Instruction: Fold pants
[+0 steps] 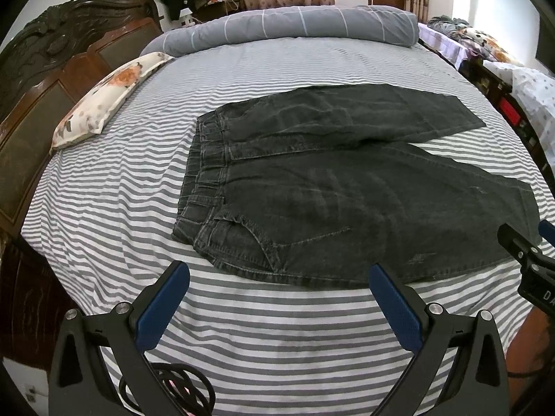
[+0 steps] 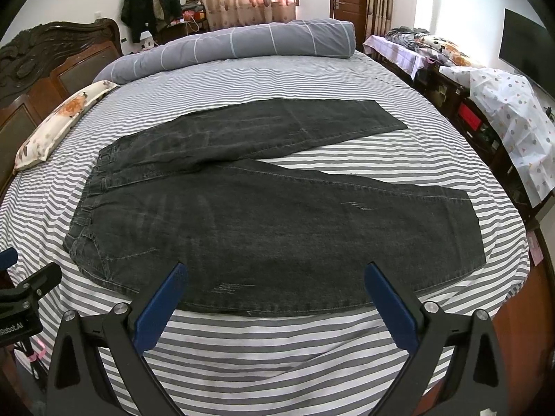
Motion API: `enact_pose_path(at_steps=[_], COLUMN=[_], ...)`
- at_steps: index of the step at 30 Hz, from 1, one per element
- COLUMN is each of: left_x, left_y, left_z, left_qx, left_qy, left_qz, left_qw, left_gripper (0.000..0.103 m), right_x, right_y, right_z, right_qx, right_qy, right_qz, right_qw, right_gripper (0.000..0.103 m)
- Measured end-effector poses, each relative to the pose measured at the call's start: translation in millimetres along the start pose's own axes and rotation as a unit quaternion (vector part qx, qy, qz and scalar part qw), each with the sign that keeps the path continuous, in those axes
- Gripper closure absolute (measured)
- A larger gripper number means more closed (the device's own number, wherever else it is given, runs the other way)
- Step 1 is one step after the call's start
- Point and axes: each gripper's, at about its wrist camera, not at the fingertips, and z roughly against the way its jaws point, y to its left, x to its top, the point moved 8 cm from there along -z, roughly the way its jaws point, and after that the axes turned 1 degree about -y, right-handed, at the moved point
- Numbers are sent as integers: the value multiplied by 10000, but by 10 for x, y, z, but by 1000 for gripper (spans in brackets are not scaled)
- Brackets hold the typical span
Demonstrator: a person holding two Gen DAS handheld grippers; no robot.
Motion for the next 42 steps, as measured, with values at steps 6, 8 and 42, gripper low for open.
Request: enact_pose_path(at_steps=[6, 8, 42], left_x=[3, 7, -79], left_y=[38, 59, 44], left_z=[4, 4, -87], left_qx=[-5, -3, -41], left_qy=[30, 39, 204], left_qz=[21, 37, 125], left_qw=[10000, 10000, 9997], left_gripper=[1, 1, 1], right_x=[-2, -2, -24], right_y=[-2, -2, -22], right_z=[-1, 0, -21], right_qx=[4, -3, -5], right_qy=[3, 5, 28], right_qz=[9, -5, -18], right_qw=[10000, 10000, 10000], right_gripper=[3, 3, 5])
